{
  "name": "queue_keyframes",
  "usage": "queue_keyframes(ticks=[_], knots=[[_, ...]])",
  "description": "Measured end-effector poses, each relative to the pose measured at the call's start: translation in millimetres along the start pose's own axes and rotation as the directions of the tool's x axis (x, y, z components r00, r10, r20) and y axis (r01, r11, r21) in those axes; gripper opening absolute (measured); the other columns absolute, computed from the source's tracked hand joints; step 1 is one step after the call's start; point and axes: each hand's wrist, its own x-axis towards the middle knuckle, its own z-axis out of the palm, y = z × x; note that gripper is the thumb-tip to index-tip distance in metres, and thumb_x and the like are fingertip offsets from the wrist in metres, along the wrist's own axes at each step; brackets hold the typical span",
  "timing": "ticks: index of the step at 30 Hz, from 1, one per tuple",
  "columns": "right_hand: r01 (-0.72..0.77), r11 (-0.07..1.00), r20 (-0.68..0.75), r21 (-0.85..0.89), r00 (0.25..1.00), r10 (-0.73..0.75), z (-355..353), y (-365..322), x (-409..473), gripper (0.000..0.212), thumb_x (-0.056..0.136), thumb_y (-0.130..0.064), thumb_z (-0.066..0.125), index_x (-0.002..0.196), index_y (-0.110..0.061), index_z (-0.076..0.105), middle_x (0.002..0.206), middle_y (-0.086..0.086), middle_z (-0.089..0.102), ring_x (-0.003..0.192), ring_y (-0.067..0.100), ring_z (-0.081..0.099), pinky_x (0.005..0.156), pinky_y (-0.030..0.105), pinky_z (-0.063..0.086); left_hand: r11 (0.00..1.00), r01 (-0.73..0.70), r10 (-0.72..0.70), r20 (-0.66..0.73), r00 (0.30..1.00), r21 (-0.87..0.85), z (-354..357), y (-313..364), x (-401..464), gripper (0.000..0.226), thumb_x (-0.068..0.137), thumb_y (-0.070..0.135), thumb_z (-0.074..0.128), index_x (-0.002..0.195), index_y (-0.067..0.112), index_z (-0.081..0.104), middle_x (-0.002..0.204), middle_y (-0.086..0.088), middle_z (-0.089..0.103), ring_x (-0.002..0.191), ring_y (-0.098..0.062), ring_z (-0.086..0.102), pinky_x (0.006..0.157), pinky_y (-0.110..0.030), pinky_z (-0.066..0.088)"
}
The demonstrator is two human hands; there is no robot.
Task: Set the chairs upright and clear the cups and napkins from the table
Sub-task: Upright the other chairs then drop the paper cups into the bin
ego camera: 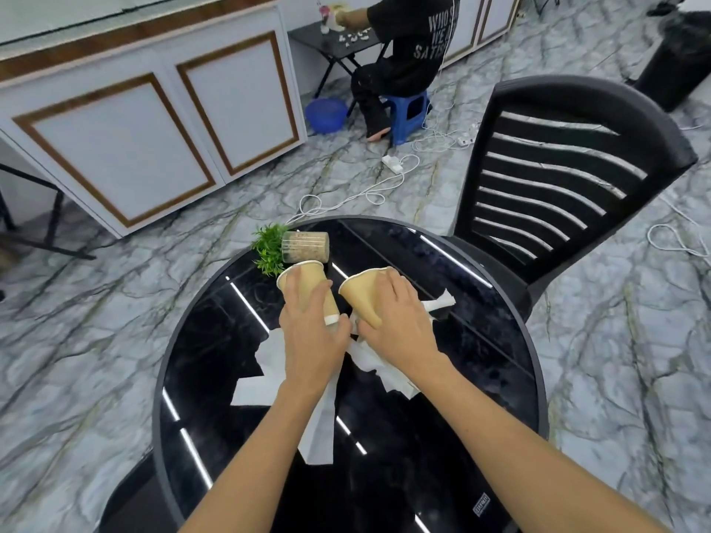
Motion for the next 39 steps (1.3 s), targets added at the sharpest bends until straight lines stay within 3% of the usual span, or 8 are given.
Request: queue_keyframes(ticks=[8,12,17,25,28,31,35,39], knots=[[0.022,0.998,-0.047,0.060,0.999,-0.019,-42.4,5.7,-41.5,0.068,0.079,-0.029,0.074,0.135,-0.003,0.045,0.147,0.012,0.040,0.130,0.030,0.043,0.105,0.036,0.041,0.997,-0.044,0.041,-0.038,0.998,-0.069,-21.0,28.8,-40.4,0.055,0.081,0.017,0.075,0.131,0.027,0.056,0.162,0.001,0.013,0.141,-0.020,0.032,0.099,-0.055,0.049],[0.000,0.995,-0.086,0.103,0.996,0.009,-69.8,19.8,-84.3,0.069,0.078,-0.030,0.074,0.136,-0.007,0.044,0.148,0.007,0.039,0.129,0.025,0.041,0.102,0.031,0.039,0.994,-0.050,0.047,-0.037,0.998,-0.095,-21.6,55.0,-81.4,0.055,0.083,0.016,0.074,0.133,0.029,0.054,0.163,0.009,0.008,0.138,0.008,0.021,0.102,-0.053,0.049],[-0.036,0.987,-0.150,0.157,0.987,0.060,-99.6,54.3,-151.5,0.065,0.076,-0.032,0.073,0.131,-0.012,0.044,0.143,0.002,0.040,0.125,0.020,0.039,0.101,0.033,0.043,0.989,-0.045,0.051,0.038,0.998,-0.143,-3.9,103.8,-143.4,0.061,0.084,0.019,0.075,0.137,0.032,0.048,0.163,0.011,0.006,0.151,-0.019,0.020,0.106,-0.051,0.048],[-0.196,0.974,-0.154,0.114,0.965,0.212,-137.3,144.3,-285.1,0.076,0.082,-0.040,0.071,0.144,-0.012,0.037,0.155,0.004,0.032,0.137,0.021,0.034,0.105,0.036,0.041,0.965,-0.101,0.153,0.206,0.967,-0.243,47.5,190.3,-251.4,0.066,0.087,0.027,0.074,0.144,0.036,0.043,0.164,0.016,0.000,0.141,0.009,0.017,0.101,-0.018,0.034],[-0.270,0.958,-0.134,0.097,0.950,0.282,-141.8,173.0,-327.2,0.076,0.082,-0.042,0.071,0.144,-0.011,0.039,0.155,0.004,0.033,0.137,0.022,0.034,0.106,0.038,0.043,0.960,-0.104,0.173,0.260,0.950,-0.259,67.1,206.9,-284.4,0.065,0.086,0.028,0.074,0.143,0.038,0.044,0.164,0.017,-0.001,0.143,0.001,0.022,0.100,-0.024,0.040],[-0.330,0.941,-0.115,0.080,0.934,0.337,-138.9,191.0,-359.3,0.077,0.082,-0.045,0.069,0.144,-0.012,0.039,0.155,0.004,0.033,0.139,0.022,0.033,0.107,0.039,0.042,0.957,-0.140,0.219,0.320,0.922,-0.252,82.7,207.8,-309.0,0.064,0.085,0.027,0.076,0.141,0.035,0.046,0.164,0.015,0.002,0.138,0.017,0.013,0.097,-0.012,0.032],[-0.389,0.919,-0.089,0.061,0.915,0.394,-113.3,210.7,-386.6,0.077,0.080,-0.045,0.071,0.141,-0.009,0.043,0.151,0.008,0.039,0.135,0.029,0.042,0.105,0.042,0.043,0.954,-0.184,0.269,0.400,0.876,-0.237,105.6,186.4,-332.2,0.063,0.084,0.025,0.076,0.139,0.034,0.047,0.165,0.012,0.006,0.144,0.007,0.017,0.095,0.000,0.029],[-0.429,0.901,-0.027,0.069,0.902,0.431,-62.1,225.2,-403.0,0.079,0.081,-0.045,0.070,0.144,-0.006,0.042,0.152,0.010,0.038,0.139,0.029,0.039,0.111,0.040,0.038,0.969,-0.158,0.231,0.468,0.853,-0.189,134.9,137.8,-349.6,0.061,0.085,0.026,0.075,0.140,0.030,0.049,0.164,0.012,0.006,0.142,0.006,0.018,0.103,-0.017,0.032]])
